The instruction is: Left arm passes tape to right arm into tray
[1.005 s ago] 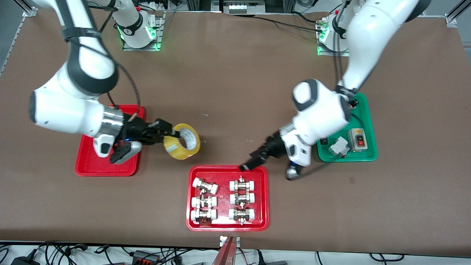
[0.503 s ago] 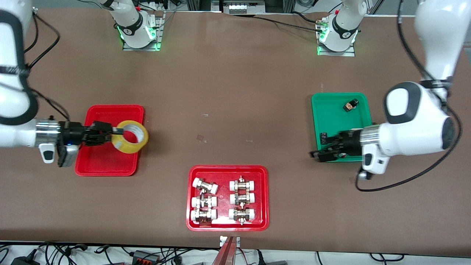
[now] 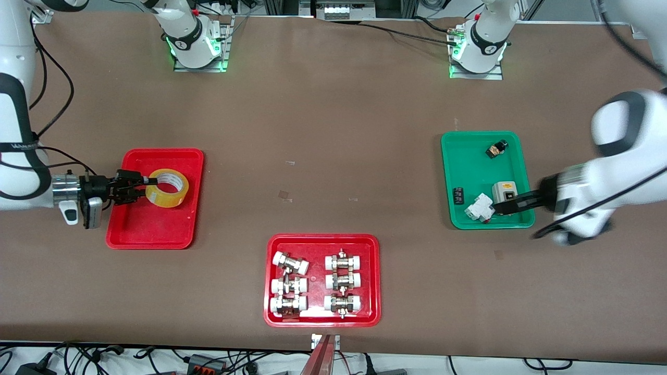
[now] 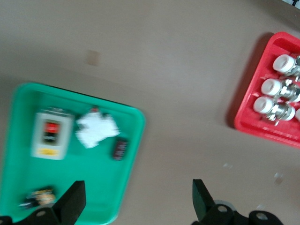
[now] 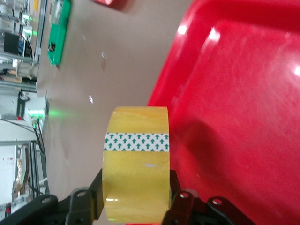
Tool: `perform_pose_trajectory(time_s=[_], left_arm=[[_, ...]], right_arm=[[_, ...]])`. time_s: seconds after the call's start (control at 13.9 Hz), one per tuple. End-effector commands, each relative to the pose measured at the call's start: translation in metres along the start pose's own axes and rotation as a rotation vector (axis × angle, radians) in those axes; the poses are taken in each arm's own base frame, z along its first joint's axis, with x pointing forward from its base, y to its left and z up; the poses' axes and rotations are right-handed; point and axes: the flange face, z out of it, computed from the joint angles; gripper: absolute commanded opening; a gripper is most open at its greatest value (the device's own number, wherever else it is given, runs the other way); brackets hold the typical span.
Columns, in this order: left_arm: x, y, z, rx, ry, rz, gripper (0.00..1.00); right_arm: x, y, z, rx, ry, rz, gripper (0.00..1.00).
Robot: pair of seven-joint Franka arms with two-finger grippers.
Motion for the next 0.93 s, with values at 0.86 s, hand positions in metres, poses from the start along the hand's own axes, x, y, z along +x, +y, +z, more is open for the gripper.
perform_pose_trajectory(time_s=[0.86], left_arm=[[-0.121,0.019,-0.020,0.348,0.186,0.080,1.00]], right_arm=[[0.102,-0.178,-0.060,-0.720,-0.365,-0.141,1.00]])
